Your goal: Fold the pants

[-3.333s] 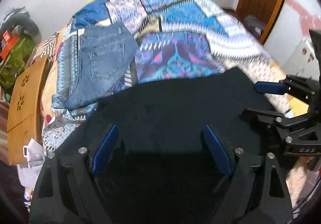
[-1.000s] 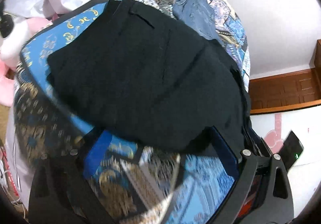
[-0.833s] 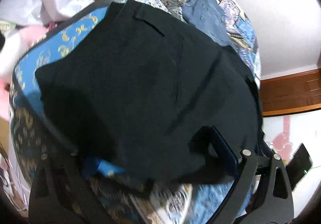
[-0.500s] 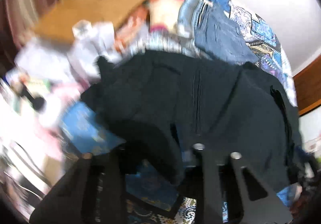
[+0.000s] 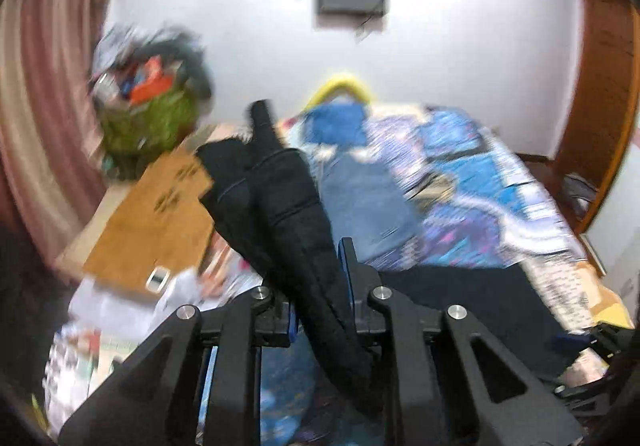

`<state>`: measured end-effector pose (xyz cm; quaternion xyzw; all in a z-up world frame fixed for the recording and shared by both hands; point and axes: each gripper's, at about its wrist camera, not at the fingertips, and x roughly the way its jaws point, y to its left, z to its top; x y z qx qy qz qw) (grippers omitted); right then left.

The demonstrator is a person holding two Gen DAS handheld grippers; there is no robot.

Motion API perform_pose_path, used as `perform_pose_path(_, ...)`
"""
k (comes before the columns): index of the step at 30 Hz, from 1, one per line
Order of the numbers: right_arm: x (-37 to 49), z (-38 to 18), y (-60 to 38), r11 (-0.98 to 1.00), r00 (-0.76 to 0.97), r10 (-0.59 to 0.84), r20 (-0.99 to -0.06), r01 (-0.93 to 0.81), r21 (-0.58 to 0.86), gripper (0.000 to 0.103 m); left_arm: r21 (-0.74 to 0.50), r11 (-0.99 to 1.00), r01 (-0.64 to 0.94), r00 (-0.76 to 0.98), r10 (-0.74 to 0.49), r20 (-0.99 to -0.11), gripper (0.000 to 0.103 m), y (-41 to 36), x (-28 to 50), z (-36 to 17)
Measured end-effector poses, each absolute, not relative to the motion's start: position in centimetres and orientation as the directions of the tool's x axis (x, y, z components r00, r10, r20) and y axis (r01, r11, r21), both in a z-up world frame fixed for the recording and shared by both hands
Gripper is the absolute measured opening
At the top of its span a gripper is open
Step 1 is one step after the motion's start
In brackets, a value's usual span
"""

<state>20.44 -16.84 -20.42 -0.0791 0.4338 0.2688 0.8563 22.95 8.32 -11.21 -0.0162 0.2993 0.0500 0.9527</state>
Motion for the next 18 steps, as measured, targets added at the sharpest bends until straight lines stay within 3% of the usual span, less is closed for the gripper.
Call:
perform_pose_path(8,19.9,-22.5,-19.1,0.848,0.452,0.391,-0.801,-0.515,0.123,0.066,-0.016,0.988,0.156,0.838,-0.141,-0.526,0.015,-1.3,24.6,-7.3)
perform_pose_path(12,19.8,-21.9,-20.2,0.852,0.457,0.432,-0.777,-0.489,0.187,0.064,-0.083,0.958,0.275,0.756,-0.268,-0.597,0.015,-5.4,26.2,-8.9)
perform_pose_path(18,18.3,-21.5,-23.4,0.867,0.473,0.44,-0.763,-0.446,0.223,0.064,-0.115,0.906,0.406,0.586,-0.355,-0.728,0.015,-10.9,27.2,-14.8)
